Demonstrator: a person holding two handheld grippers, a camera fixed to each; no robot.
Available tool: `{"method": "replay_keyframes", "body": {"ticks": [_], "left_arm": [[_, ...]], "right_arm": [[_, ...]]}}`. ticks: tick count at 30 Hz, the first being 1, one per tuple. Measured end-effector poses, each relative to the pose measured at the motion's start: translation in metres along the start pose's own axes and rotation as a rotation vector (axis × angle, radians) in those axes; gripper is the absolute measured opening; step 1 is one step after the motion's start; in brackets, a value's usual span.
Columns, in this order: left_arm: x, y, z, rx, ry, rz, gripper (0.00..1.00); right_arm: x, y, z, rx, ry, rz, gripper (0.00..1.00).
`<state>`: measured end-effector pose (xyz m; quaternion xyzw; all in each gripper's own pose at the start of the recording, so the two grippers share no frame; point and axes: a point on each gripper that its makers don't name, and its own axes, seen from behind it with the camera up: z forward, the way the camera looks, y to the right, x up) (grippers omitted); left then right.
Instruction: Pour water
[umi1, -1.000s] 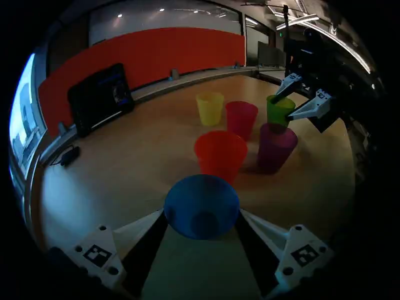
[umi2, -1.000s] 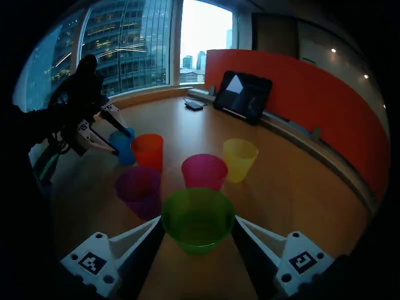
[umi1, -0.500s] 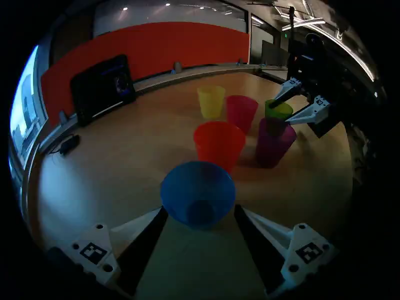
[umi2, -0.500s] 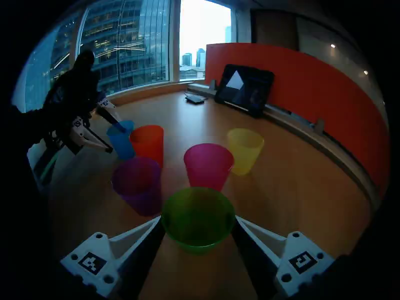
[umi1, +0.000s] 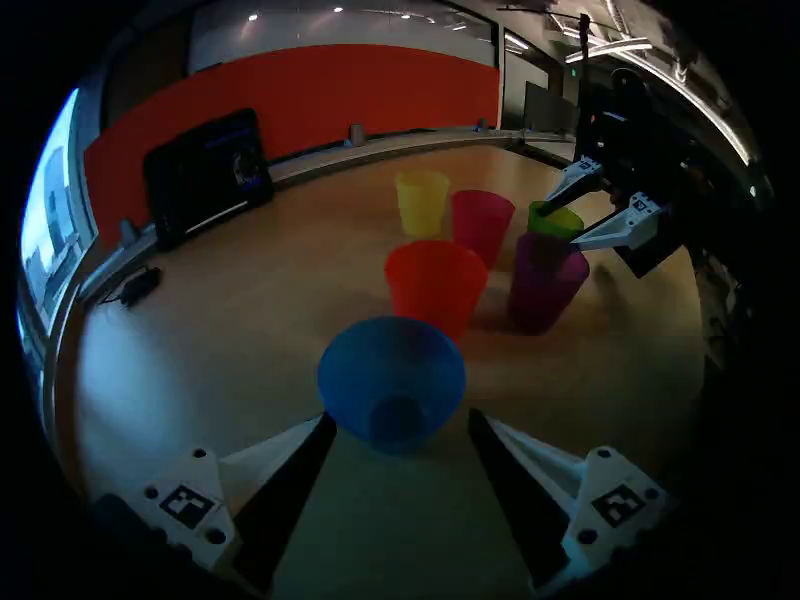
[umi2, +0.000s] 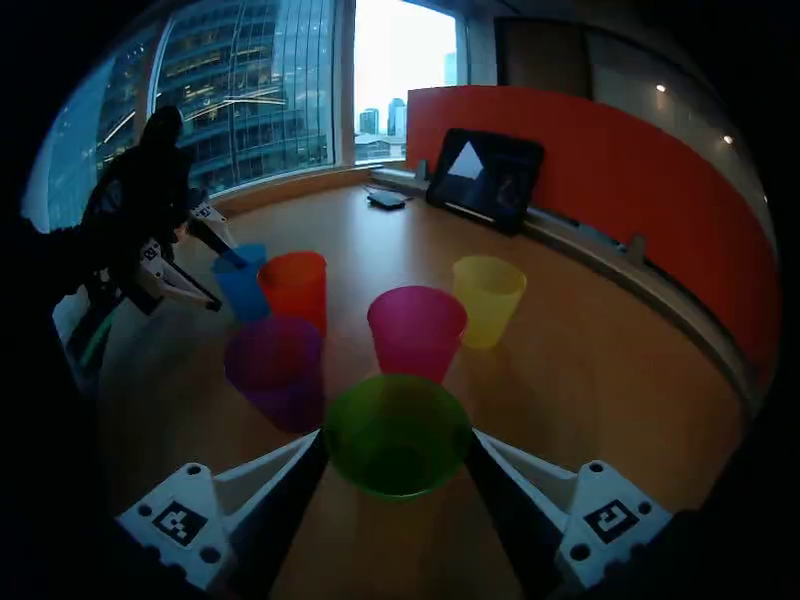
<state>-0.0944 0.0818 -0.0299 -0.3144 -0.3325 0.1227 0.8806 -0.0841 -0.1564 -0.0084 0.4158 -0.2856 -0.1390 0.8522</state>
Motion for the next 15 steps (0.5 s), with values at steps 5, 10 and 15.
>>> {"method": "replay_keyframes", "body": {"ticks": [5,10,15], "left_arm": [[-0.002,-0.001,-0.006,0.011,0.006,-0.006,0.98],[-0.003,-0.006,-0.016,0.034,0.021,-0.025,0.99],[-0.004,-0.006,-0.028,0.054,0.039,-0.05,0.98]], "right_arm": [[-0.004,0.001,-0.009,-0.016,-0.002,-0.001,1.0],[-0.009,0.004,-0.024,-0.043,0.005,0.008,1.0],[-0.012,0.005,-0.039,-0.068,0.018,0.021,1.0]]}}
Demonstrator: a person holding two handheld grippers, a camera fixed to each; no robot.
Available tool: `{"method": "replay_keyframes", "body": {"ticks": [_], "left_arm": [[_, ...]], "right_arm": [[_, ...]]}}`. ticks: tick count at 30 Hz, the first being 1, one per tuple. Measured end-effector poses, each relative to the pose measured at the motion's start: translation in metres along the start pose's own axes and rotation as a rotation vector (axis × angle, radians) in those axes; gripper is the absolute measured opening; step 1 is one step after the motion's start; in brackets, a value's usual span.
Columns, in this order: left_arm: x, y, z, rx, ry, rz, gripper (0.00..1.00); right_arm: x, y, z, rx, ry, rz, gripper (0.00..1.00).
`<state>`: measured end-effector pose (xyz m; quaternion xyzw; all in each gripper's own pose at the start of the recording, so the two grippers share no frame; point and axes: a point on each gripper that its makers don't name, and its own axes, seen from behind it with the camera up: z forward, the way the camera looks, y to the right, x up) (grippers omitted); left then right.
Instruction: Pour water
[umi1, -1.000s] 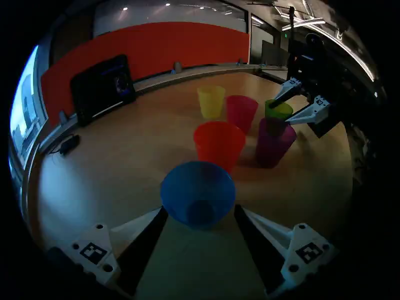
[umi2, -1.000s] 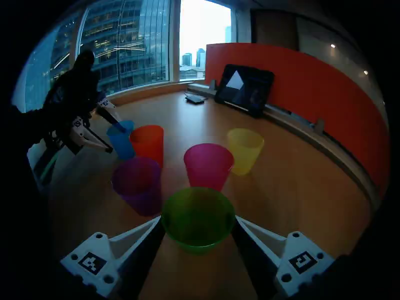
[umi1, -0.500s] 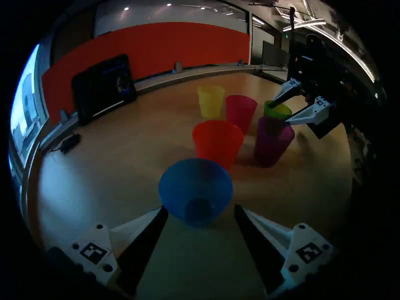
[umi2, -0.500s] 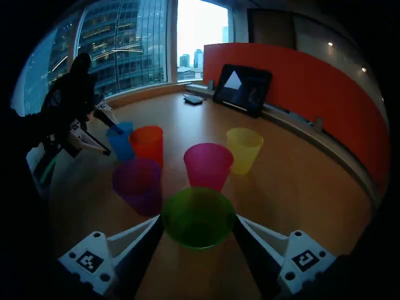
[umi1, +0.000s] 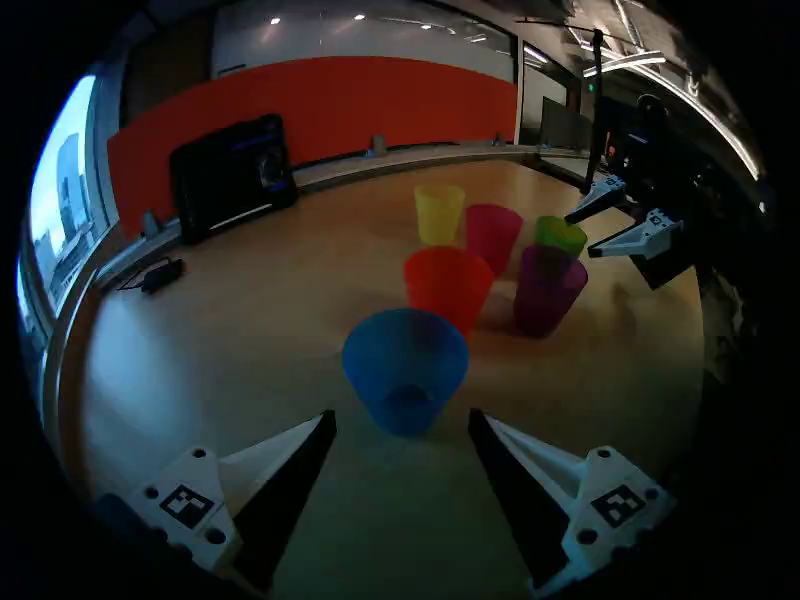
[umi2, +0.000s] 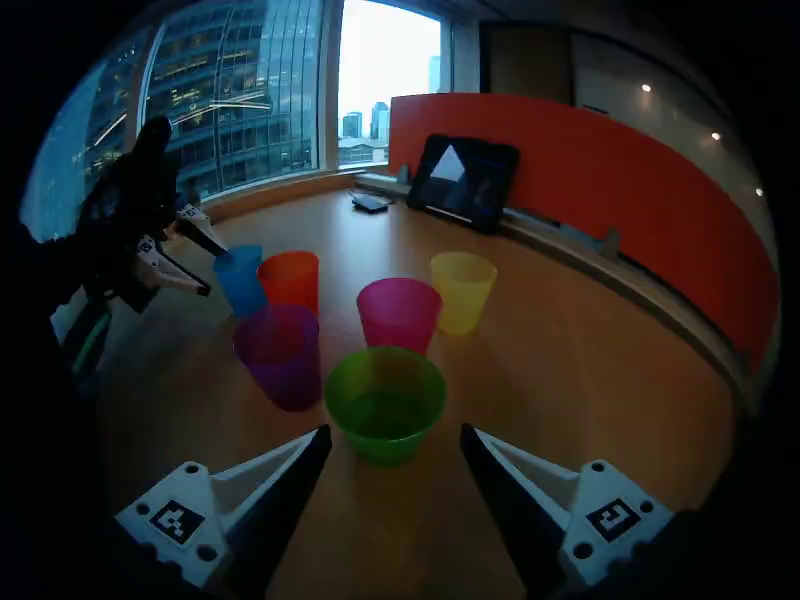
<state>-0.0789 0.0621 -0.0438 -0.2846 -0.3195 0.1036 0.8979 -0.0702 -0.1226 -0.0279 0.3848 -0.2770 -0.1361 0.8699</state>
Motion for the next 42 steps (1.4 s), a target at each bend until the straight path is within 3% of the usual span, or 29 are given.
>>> {"method": "replay_keyframes", "body": {"ticks": [14,23,30,42], "left_arm": [[-0.002,0.003,-0.02,0.062,0.075,-0.029,0.98],[0.019,-0.009,-0.034,0.143,0.182,-0.057,0.98],[0.043,-0.024,-0.047,0.226,0.291,-0.062,0.98],[0.068,-0.033,-0.063,0.31,0.421,-0.127,0.98]], "right_arm": [[0.0,0.003,-0.029,-0.073,0.048,0.027,1.0],[0.011,0.013,-0.045,-0.149,0.097,0.037,1.0],[0.026,0.026,-0.059,-0.235,0.168,0.057,1.0],[0.041,0.062,-0.086,-0.437,0.302,0.117,1.0]]}}
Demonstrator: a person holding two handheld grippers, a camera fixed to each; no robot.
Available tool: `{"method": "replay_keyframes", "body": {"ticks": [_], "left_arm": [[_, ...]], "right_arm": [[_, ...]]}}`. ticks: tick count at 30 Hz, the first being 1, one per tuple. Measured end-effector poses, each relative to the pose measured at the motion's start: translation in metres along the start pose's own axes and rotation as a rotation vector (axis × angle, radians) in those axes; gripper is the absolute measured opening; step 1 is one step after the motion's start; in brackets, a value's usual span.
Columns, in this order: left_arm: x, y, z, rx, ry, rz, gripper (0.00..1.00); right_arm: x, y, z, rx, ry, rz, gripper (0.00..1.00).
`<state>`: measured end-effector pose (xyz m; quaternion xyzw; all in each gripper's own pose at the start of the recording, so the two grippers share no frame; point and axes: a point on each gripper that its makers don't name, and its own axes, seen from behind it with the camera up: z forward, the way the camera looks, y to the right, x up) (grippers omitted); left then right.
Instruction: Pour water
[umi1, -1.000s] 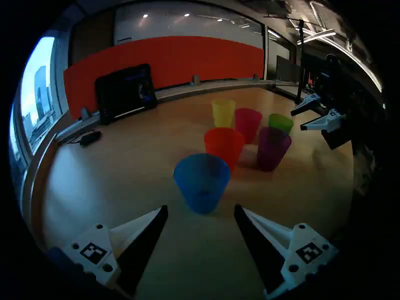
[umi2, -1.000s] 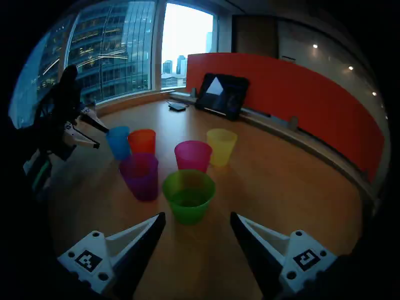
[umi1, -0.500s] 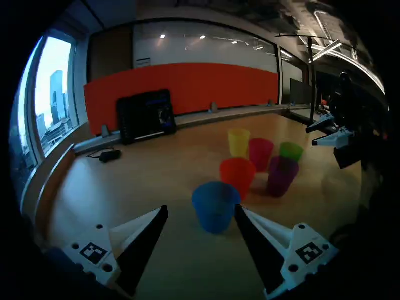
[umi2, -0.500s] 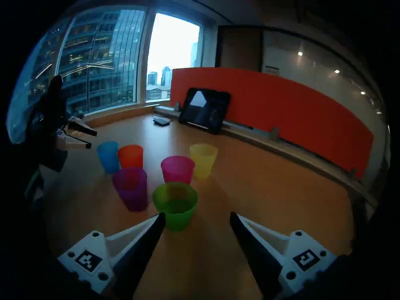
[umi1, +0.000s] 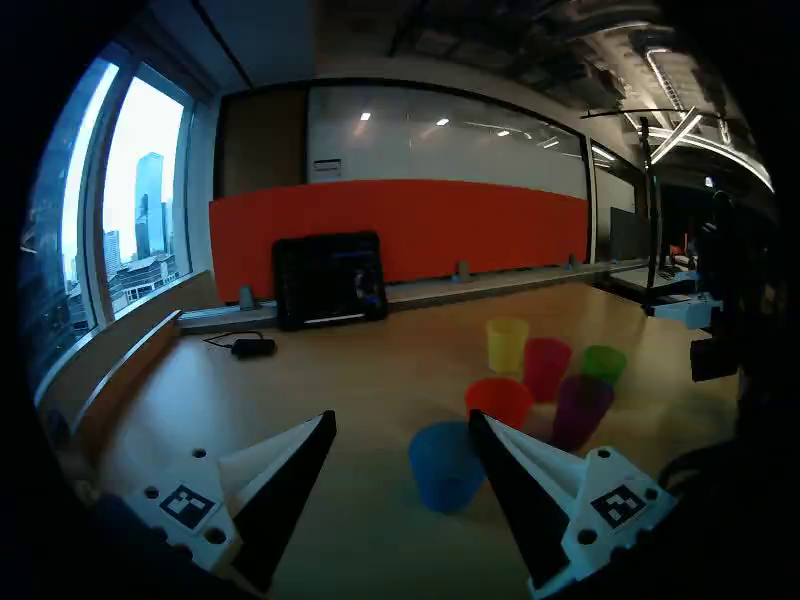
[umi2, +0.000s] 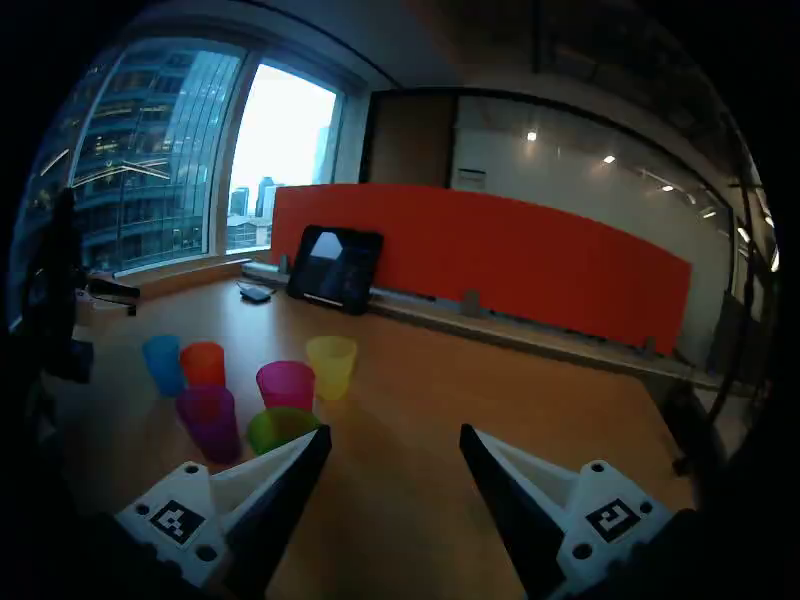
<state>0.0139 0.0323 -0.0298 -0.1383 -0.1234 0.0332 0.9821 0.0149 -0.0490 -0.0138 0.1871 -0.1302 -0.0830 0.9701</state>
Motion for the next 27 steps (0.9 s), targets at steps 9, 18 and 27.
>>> {"method": "replay_keyframes", "body": {"ticks": [9,18,27], "left_arm": [[0.022,-0.01,-0.006,0.076,0.086,-0.027,0.98],[0.041,-0.017,-0.01,0.14,0.16,-0.034,0.98],[0.059,-0.013,-0.001,0.176,0.213,-0.001,0.98]], "right_arm": [[0.021,0.02,-0.005,-0.132,0.104,0.045,1.0],[0.036,0.035,-0.012,-0.258,0.183,0.08,1.0],[0.048,0.051,-0.027,-0.376,0.248,0.093,1.0]]}}
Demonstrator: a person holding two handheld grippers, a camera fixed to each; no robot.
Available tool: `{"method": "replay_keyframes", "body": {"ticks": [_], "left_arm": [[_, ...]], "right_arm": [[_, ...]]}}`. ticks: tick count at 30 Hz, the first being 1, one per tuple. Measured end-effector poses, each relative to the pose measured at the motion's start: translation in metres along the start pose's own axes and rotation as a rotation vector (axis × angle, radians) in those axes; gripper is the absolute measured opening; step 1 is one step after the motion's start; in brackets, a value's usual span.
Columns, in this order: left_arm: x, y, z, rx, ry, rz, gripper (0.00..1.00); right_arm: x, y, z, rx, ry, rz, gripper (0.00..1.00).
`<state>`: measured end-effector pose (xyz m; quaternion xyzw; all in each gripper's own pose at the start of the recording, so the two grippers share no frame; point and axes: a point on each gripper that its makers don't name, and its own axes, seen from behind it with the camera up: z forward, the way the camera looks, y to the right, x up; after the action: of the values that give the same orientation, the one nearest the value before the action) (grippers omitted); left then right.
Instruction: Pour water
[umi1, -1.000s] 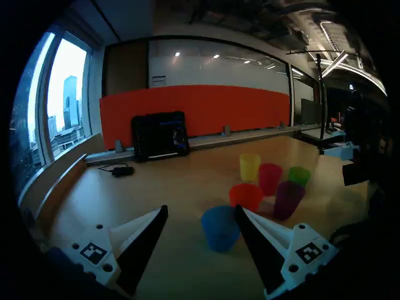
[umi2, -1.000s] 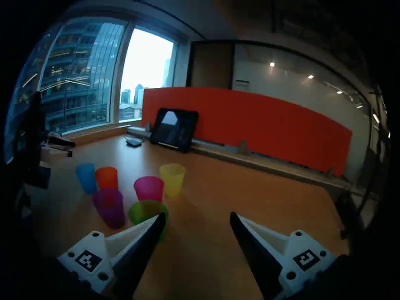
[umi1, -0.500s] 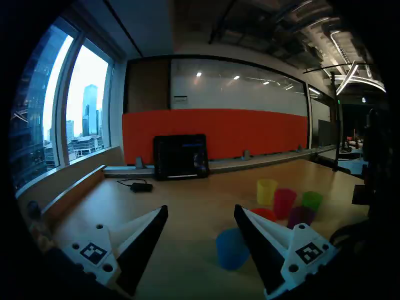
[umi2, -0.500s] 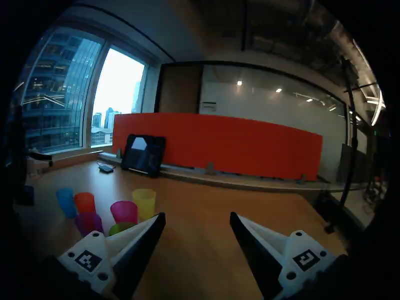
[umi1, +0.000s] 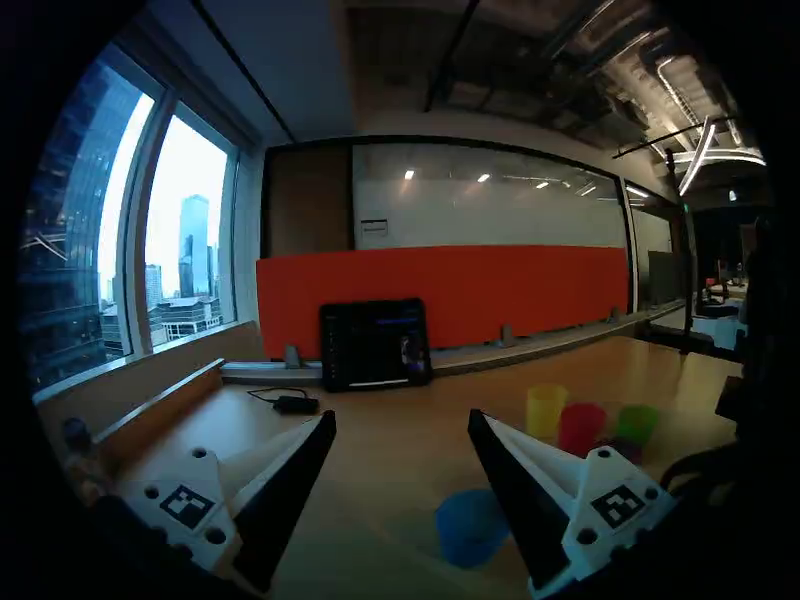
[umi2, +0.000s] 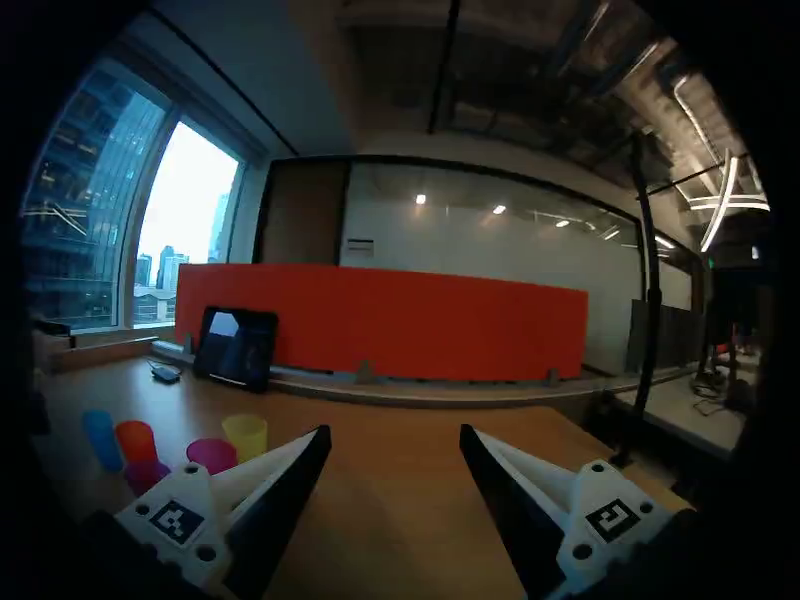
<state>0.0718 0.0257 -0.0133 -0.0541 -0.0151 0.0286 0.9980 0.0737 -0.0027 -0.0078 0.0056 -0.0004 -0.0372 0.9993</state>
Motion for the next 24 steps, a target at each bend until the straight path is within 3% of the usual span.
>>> {"method": "replay_keyframes", "body": {"ticks": [9,18,24], "left_arm": [[0.009,-0.002,0.005,0.05,0.065,0.005,0.98],[0.005,-0.001,0.002,0.059,0.087,-0.005,0.98],[-0.003,-0.008,-0.002,0.089,0.095,-0.006,0.98]], "right_arm": [[0.005,0.007,-0.006,-0.037,0.021,0.02,1.0],[0.004,0.004,-0.007,-0.044,0.03,0.017,1.0],[0.005,0.004,-0.008,-0.048,0.028,0.026,1.0]]}}
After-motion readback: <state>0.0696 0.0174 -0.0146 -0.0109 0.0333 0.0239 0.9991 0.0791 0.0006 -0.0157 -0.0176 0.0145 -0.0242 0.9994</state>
